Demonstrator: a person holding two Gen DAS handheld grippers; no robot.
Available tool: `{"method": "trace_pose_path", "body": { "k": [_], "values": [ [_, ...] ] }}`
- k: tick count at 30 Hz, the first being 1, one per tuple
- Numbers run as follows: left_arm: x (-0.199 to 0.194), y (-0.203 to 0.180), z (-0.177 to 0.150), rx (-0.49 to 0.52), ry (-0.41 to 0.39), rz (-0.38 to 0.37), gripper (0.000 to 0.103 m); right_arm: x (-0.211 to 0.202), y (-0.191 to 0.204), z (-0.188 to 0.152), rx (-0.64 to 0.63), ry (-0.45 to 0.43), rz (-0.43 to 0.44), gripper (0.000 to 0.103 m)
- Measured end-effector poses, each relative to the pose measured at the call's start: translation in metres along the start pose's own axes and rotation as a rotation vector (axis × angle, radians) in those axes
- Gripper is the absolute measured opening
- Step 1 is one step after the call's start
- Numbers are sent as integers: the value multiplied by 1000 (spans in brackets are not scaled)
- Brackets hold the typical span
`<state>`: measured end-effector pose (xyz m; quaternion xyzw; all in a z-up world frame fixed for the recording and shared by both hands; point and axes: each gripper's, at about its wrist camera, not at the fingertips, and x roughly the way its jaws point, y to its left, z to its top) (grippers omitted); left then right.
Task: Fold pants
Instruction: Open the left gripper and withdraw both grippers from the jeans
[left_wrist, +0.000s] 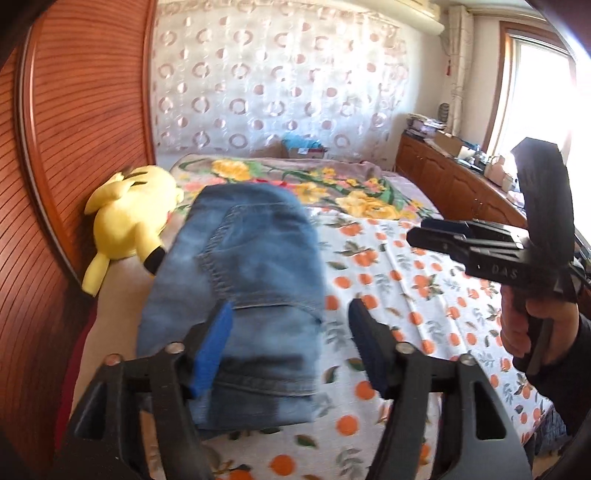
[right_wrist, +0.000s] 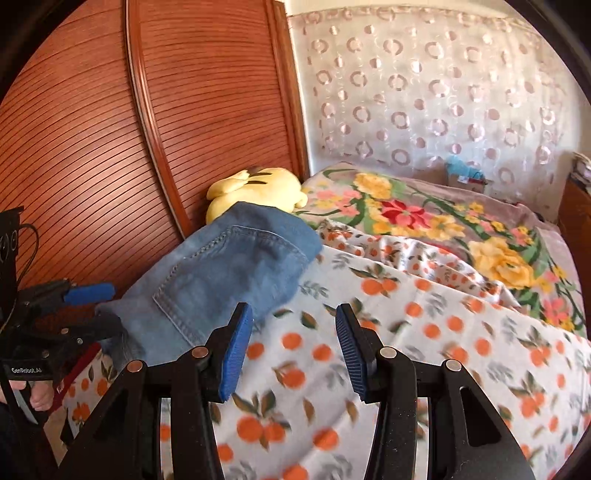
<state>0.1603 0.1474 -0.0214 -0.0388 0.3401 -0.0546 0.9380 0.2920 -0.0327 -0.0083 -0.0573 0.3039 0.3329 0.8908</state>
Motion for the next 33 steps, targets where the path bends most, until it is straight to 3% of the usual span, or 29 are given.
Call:
{"method": "trace_pose_path", "body": {
  "k": [7,12,23,33],
  "values": [
    [-4,-31,4,18,-55,-19,88,-50,-4,-28,32,-14,-78,49],
    [-6,-56,5,49,-59,-55,88,-78,-5,-46,73,-12,-130,50],
    [-19,-104,-3,117,-74,-123,88,-138,10,-75,124,-59,-256,67],
    [-38,-142,-7,149,-82,-111,88,-197,40,-96,154,-120,-336,72]
  ]
}}
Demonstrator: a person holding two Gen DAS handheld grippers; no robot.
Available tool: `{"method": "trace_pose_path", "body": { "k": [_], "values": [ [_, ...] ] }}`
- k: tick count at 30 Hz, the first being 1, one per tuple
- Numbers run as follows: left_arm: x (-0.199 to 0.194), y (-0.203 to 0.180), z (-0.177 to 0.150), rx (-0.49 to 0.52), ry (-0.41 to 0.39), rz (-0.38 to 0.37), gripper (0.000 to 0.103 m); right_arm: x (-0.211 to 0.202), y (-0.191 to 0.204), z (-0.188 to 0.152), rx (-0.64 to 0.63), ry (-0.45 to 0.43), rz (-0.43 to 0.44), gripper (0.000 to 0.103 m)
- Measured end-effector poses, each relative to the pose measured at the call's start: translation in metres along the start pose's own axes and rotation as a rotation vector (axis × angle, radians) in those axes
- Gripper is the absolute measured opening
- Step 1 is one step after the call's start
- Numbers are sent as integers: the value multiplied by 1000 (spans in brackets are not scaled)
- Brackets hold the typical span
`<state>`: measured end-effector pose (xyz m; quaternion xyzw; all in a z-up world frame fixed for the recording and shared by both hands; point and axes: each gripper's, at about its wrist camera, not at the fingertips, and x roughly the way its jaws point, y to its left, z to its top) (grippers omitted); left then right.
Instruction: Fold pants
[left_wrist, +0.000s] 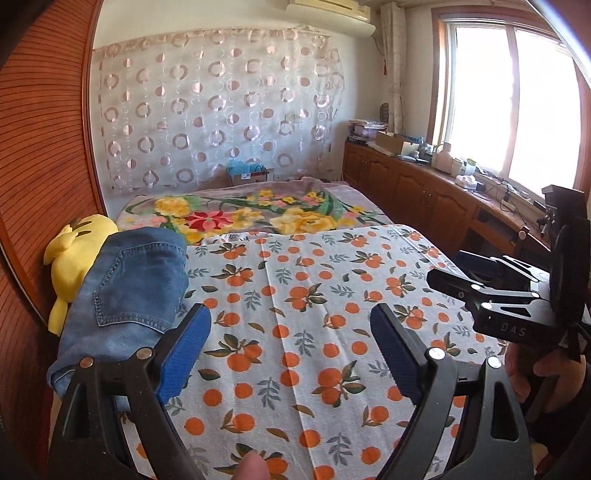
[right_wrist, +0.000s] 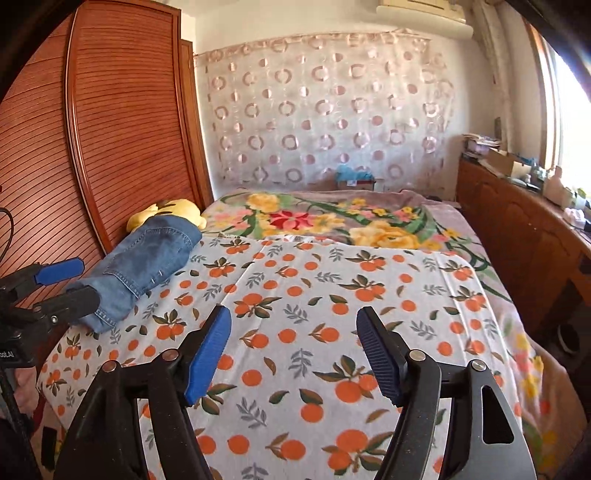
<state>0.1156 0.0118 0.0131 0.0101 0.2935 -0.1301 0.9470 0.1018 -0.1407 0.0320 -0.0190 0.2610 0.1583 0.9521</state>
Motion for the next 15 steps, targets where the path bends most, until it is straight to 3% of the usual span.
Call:
{"method": "trace_pose_path", "body": {
  "k": [4,15],
  "values": [
    [-8,-12,2,17,-14,37,89,-24,4,-5,0,-32,-21,73],
    [-52,-31,4,3,-96,35,89,-69,5,-18,19,-91,-21,73]
  ]
}}
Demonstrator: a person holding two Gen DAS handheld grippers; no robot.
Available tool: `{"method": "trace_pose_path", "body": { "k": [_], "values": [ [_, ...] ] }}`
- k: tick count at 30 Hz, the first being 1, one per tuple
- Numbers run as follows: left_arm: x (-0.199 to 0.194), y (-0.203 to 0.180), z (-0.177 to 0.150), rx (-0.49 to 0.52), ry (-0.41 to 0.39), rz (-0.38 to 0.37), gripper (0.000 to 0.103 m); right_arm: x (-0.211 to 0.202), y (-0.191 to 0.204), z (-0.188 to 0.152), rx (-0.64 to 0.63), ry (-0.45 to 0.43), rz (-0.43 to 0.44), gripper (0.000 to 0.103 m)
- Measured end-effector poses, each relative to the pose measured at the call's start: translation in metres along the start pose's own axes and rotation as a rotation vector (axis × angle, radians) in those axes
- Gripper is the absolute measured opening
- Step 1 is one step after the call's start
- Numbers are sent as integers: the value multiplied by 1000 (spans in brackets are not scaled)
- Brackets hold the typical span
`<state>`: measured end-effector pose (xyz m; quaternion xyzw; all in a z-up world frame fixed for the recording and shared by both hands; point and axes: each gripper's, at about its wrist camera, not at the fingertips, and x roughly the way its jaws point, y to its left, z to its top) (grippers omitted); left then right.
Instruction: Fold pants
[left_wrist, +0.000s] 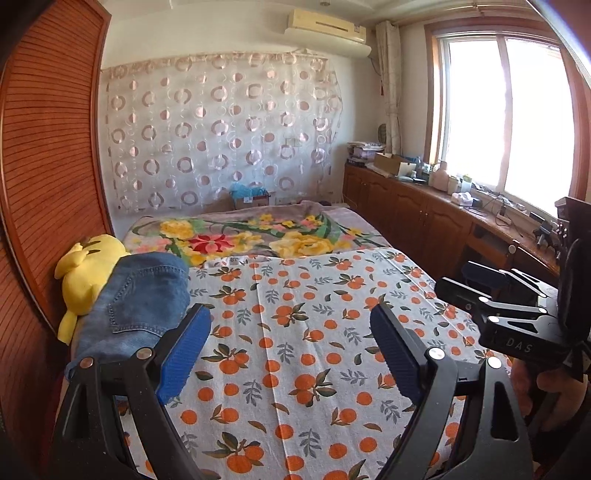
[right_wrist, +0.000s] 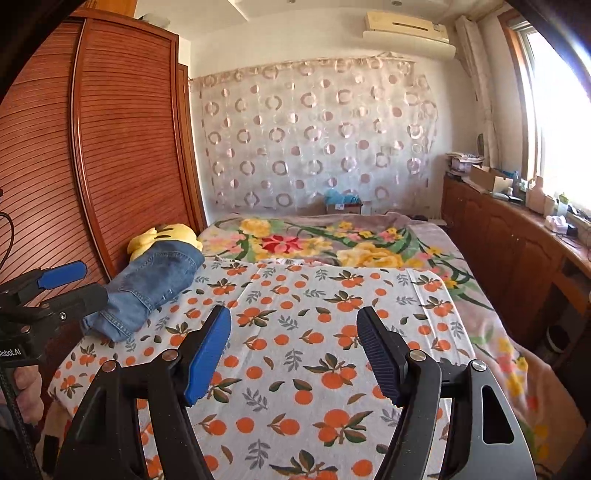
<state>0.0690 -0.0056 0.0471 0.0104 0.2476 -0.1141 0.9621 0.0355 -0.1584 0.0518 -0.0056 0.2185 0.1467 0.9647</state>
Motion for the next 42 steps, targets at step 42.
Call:
{"method": "trace_pose_path", "body": {
  "k": [42],
  "values": [
    [-56,14,-35,-36,-12,119,89,-37,-3,-22,-30,-31,-2,73]
  ]
}}
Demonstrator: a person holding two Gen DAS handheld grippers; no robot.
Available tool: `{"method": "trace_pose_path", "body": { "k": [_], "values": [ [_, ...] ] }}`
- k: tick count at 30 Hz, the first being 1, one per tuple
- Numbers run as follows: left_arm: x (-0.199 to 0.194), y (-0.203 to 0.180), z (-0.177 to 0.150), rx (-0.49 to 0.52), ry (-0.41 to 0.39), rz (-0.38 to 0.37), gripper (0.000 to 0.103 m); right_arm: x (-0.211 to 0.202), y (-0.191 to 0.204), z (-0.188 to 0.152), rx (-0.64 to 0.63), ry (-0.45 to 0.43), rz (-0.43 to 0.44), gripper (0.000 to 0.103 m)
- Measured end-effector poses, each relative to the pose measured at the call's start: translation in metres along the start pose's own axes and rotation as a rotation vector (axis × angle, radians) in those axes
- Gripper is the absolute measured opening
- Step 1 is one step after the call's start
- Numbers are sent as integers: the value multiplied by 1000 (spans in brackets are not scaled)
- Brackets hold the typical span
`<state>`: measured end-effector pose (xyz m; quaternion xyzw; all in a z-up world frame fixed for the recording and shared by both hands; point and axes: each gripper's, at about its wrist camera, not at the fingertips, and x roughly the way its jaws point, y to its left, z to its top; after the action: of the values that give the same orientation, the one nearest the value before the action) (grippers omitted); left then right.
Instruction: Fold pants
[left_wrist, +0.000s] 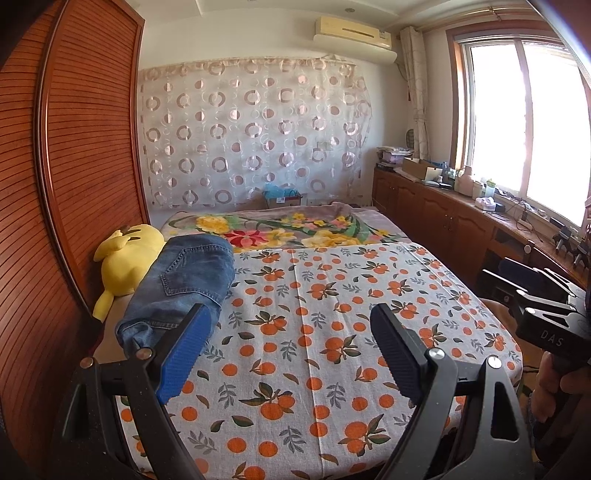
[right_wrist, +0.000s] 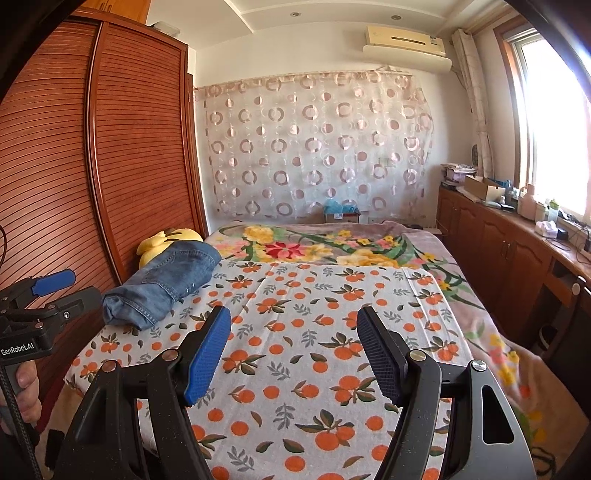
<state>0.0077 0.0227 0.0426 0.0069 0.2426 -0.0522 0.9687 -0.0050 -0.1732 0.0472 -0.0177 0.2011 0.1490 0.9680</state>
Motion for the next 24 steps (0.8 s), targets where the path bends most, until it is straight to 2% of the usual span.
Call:
{"method": "trace_pose_path", "body": {
  "k": [24],
  "values": [
    [-3,-14,0,3,-11,-7,89,-3,4,-4,3,-5,-2,73]
  ]
}}
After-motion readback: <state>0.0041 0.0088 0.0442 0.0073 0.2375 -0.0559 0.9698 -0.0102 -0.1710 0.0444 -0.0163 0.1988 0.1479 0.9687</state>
